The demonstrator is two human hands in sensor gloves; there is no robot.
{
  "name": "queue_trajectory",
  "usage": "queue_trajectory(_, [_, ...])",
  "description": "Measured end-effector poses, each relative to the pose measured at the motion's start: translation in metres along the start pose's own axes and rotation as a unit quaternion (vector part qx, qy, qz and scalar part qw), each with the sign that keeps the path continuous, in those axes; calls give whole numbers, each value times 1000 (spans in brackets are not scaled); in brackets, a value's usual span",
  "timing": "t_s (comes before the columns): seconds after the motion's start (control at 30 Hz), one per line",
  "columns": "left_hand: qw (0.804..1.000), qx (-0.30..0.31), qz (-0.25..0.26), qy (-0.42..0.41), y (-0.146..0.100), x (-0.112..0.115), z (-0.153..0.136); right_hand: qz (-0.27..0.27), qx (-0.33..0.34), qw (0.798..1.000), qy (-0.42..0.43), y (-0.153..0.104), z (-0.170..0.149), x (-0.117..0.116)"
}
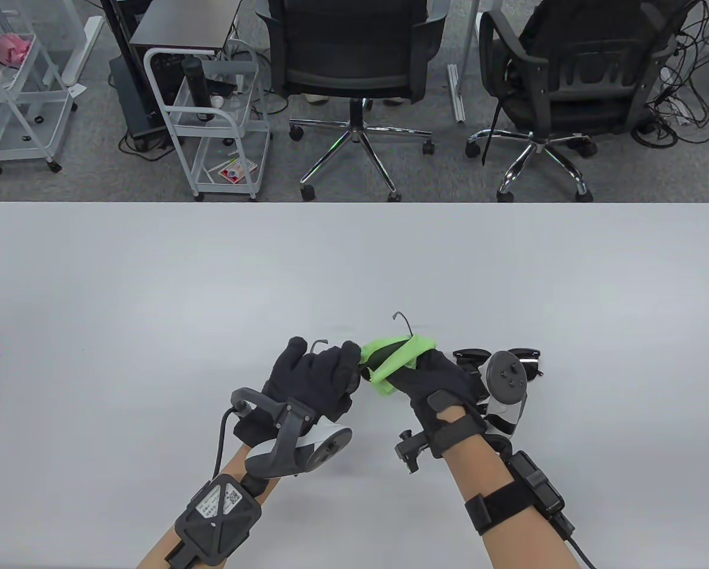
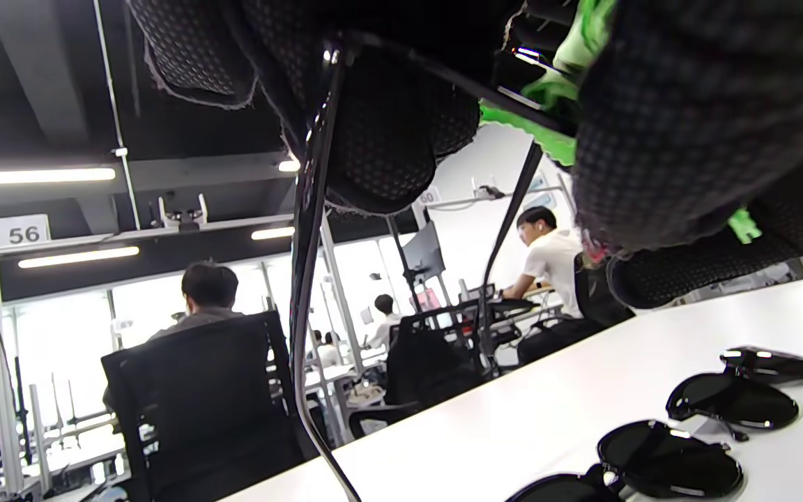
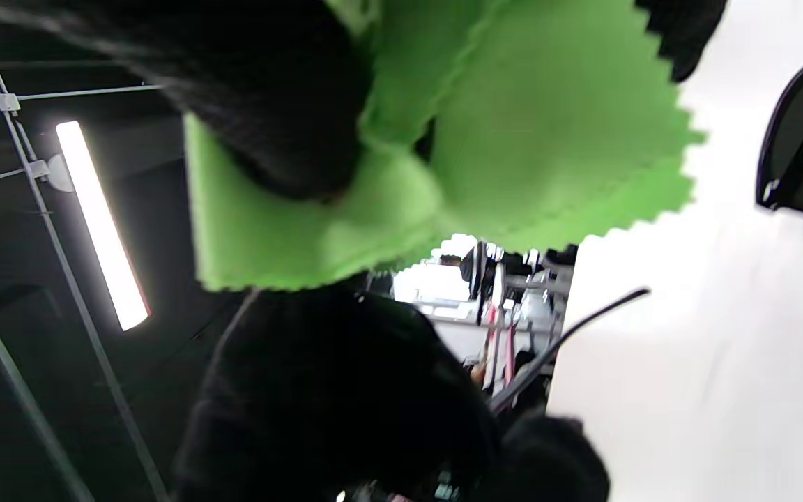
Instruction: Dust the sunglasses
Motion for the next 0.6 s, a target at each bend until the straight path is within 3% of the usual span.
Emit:
queue_trajectory(0.13, [1000,1,-1,12,0,2,-1,-34,-6,999,6,-1,-1,-1])
queue_trajectory(0.3, [1000,2,9,4,0,-6,1,47,3,996,70,6,-6,3])
queue_trajectory(0.4, [1000,14,2,23,-1,-4,2,108,-27,989,102,5,-11,-1])
queue_trajectory(0.6, [1000,14,7,27,0,-8,5,57,-10,998,17,6,-5,3])
Point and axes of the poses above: the tracker on the back of each hand, its own z axis roughly to the thumb side, its own y axis roughly from the wrist to the fingertips, x = y × z, the point moved 4 cm from there along y, roughly from the wrist to the fingertips, and after that the axes turned 10 degrees about x, right-handed, at the moved point
